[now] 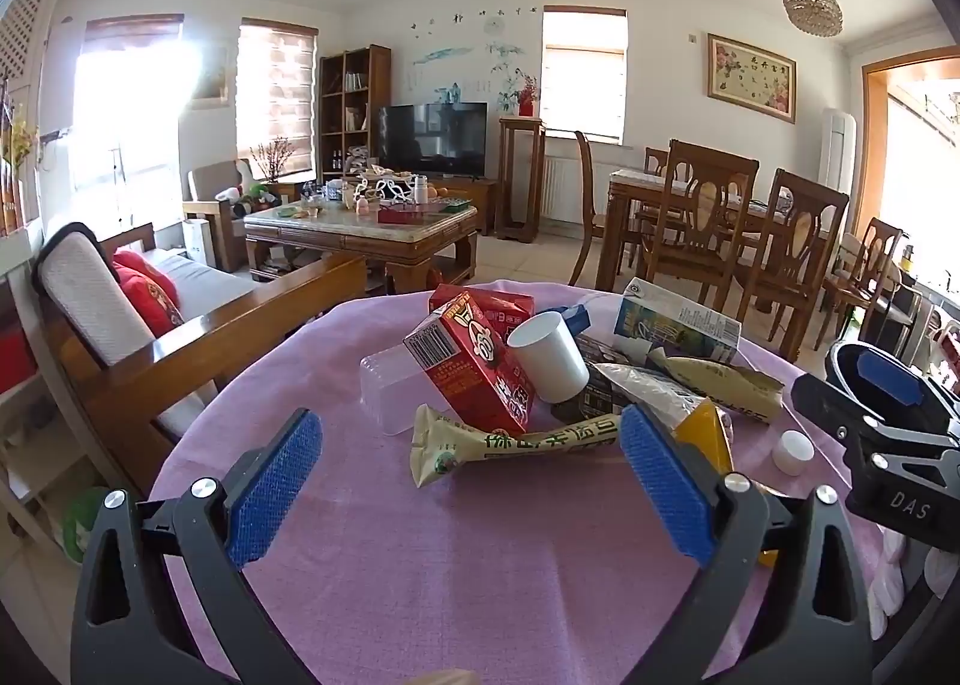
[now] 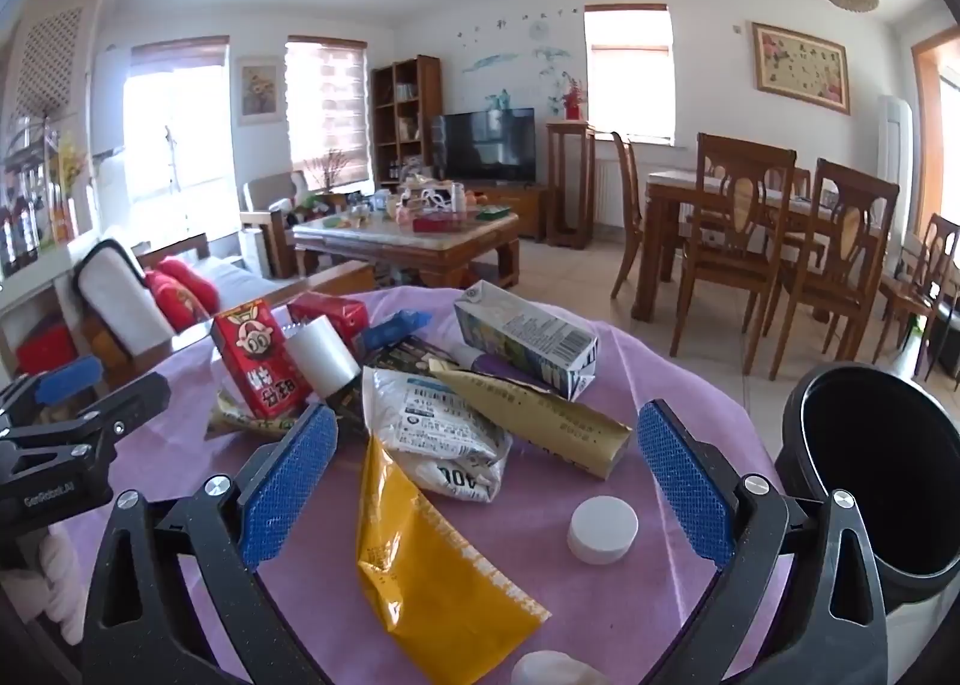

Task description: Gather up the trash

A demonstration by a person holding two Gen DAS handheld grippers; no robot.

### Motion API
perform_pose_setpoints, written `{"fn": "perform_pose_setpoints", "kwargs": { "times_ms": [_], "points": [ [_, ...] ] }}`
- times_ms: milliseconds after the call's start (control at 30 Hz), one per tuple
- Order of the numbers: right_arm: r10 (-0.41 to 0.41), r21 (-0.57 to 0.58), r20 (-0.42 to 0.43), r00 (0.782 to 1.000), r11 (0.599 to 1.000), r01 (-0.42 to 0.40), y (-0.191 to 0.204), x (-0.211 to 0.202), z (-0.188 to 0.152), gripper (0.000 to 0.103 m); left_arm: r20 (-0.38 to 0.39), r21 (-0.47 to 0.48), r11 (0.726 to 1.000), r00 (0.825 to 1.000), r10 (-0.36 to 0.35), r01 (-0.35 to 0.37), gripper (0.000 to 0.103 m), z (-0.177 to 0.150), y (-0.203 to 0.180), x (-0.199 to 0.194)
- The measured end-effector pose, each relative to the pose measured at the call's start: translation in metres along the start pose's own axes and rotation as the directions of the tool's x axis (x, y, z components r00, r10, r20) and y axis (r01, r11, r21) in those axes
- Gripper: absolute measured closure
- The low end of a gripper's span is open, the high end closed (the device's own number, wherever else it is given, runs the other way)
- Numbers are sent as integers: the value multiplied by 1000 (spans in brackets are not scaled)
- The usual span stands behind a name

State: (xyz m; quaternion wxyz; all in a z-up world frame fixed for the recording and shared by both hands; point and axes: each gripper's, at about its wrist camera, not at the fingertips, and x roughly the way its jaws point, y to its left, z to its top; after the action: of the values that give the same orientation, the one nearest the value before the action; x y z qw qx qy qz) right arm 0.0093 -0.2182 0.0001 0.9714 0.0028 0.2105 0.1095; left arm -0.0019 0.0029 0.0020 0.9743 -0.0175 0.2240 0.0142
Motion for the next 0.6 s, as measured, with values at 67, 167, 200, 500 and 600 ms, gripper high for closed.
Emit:
{"fn": "perform_pose_setpoints", "kwargs": {
  "times_ms": [67, 167, 200, 500, 600],
  "points": [
    [1, 2, -1, 1000, 1000, -1, -2, 2, -1, 4, 1, 1, 1000, 1000, -1, 1, 5, -1, 0, -1],
    [0, 0, -1, 1000, 1000, 0, -2, 2, -1, 4, 0, 0, 1000, 1000, -1, 1, 5, -1, 0, 0],
    [0, 0, -1, 1000, 1000, 0, -2, 2, -1, 4, 0, -1, 1000, 1000, -1, 1, 5, 0, 1, -1],
    [0, 2, -2, 1000, 1000, 0, -1, 2, -1, 4, 2, -1, 1000, 1000, -1, 1, 5, 1, -1, -2],
    [0, 2, -3, 1000, 1000, 0, -1, 2, -1, 4, 2, -1, 1000, 1000, -1, 1, 5, 0, 0, -1]
  ]
}}
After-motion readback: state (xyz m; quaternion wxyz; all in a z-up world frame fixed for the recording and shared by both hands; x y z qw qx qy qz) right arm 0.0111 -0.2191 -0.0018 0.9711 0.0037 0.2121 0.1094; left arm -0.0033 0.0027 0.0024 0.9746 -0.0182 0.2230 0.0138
